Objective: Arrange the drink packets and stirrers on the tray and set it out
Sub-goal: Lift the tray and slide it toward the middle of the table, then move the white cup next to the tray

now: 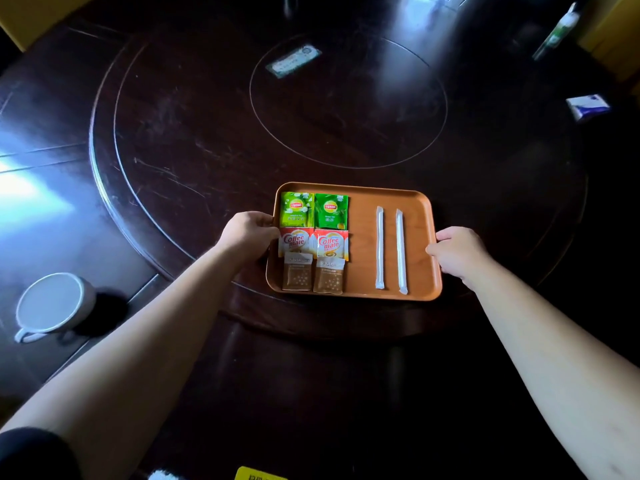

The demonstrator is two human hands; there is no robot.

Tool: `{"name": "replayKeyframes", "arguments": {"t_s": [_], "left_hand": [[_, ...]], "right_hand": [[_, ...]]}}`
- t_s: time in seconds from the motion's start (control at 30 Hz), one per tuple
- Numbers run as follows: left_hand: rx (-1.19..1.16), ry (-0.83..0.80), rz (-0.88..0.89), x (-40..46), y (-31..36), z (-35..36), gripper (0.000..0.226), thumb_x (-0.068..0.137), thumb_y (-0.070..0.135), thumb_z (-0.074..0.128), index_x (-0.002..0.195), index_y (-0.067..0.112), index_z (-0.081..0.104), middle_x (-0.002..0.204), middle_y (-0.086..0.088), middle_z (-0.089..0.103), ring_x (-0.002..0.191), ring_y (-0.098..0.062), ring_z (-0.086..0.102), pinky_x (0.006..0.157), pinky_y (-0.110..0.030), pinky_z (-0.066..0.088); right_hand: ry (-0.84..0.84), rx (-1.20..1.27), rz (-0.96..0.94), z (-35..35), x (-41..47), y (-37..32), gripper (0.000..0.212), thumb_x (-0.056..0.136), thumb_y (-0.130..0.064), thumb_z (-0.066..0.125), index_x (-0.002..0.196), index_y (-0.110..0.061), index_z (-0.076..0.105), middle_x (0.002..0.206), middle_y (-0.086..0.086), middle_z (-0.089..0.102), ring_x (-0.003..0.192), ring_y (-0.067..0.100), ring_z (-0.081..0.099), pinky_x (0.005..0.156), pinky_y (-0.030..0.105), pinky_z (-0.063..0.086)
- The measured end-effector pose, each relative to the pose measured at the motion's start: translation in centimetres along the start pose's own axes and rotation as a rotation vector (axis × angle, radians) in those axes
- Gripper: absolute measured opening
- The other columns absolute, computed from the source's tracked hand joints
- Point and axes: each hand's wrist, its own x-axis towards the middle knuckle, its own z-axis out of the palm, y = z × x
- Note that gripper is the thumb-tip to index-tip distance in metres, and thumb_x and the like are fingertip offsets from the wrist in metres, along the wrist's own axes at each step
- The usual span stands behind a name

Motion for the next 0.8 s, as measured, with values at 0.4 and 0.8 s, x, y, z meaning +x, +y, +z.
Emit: {"name": "replayKeyframes", "arguments": {"t_s": [0.4,0.8], "left_hand": [[-0.014,-0.075,0.017,-1.5,-2.4,-1.2,0.021,0.080,0.036,0.076,0.098,0.025,0.075,0.089,-0.001,0.076,0.083,-0.018,0.073,0.080,-0.044,0.062],[0.110,-0.031,0.016,-10.1,-12.2,-7.7,0.011,0.083,0.032,0.076,0.085,0.022,0.073,0.075,0.003,0.073,0.063,-0.011,0.063,0.062,-0.027,0.051]], "right_hand": [[-0.042,-0.115,0.023,-0.1,-2.3,-0.7,0.038,0.089,-0.029,0.070,0.122,-0.013,0.059,0.112,0.008,0.067,0.099,0.027,0.066,0.086,0.045,0.058],[-0.161,-0.332,-0.287,6.7,-12.3,-4.0,0.030,0.085,-0.040,0.068,0.111,-0.024,0.065,0.099,-0.004,0.069,0.089,0.020,0.065,0.074,0.030,0.048]]}}
